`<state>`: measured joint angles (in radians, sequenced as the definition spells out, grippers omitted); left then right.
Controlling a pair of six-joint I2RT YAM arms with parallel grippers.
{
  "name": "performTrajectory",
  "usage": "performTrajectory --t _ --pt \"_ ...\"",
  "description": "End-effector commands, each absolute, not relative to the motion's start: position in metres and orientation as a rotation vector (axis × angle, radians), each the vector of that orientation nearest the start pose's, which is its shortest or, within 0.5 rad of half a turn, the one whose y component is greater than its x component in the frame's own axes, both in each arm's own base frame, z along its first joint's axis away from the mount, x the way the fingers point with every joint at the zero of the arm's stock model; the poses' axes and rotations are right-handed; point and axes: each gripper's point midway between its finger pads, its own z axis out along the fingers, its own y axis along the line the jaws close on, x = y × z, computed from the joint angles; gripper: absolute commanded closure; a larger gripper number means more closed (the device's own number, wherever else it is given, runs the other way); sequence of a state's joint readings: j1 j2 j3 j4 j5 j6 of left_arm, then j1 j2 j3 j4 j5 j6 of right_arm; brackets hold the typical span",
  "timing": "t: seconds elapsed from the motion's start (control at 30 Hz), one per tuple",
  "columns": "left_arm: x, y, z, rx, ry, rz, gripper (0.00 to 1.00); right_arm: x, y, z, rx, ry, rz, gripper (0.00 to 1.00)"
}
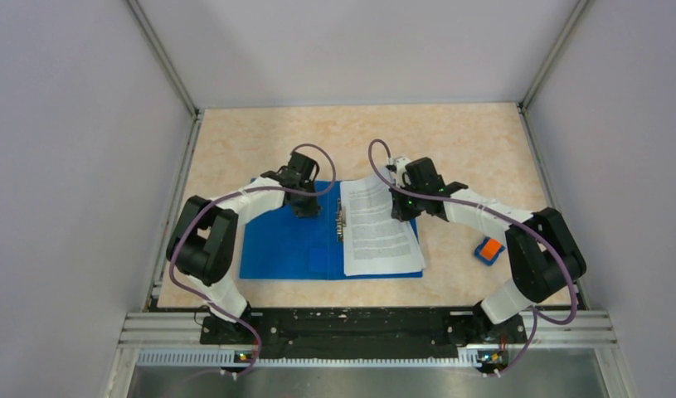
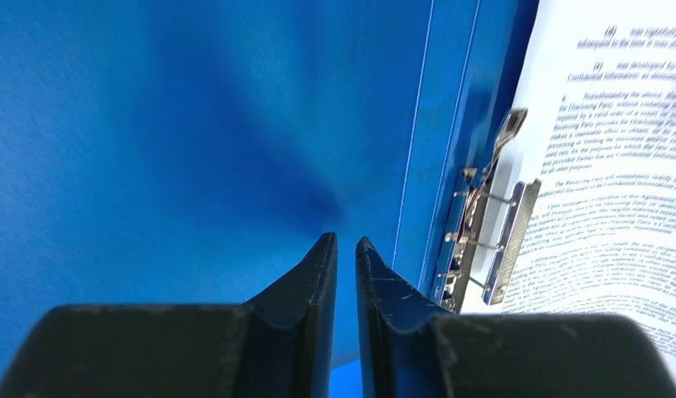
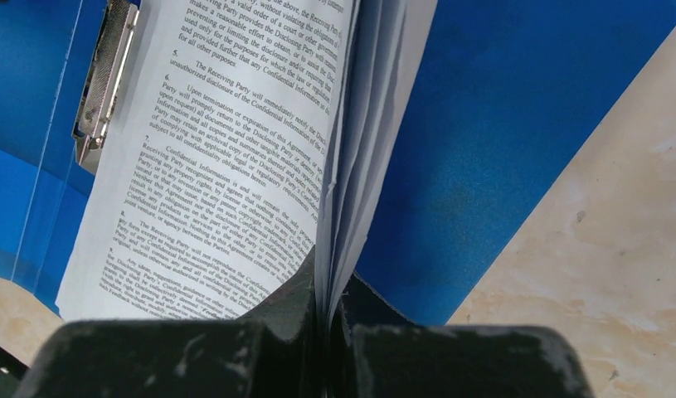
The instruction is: Put the files into the folder
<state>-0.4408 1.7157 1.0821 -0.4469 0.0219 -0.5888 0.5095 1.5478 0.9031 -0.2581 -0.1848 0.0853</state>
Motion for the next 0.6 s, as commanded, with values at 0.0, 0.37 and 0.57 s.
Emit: performTrajectory --t 0.0,0.37,0.57 --pt "0.329 -0.200 0.057 -0.250 2.623 -0.462 0.81 0.310 0.218 0.077 -0.506 2.405 0.528 1.00" --pt "0.315 -0.218 0.046 -0.257 2.639 -0.496 0.83 0.311 0.220 0.060 -0.327 2.464 0.587 1.00" --pt "0.310 -0.225 0.041 -0.264 2.651 -0.511 0.84 0.309 0.216 0.053 -0.243 2.491 0.605 1.00"
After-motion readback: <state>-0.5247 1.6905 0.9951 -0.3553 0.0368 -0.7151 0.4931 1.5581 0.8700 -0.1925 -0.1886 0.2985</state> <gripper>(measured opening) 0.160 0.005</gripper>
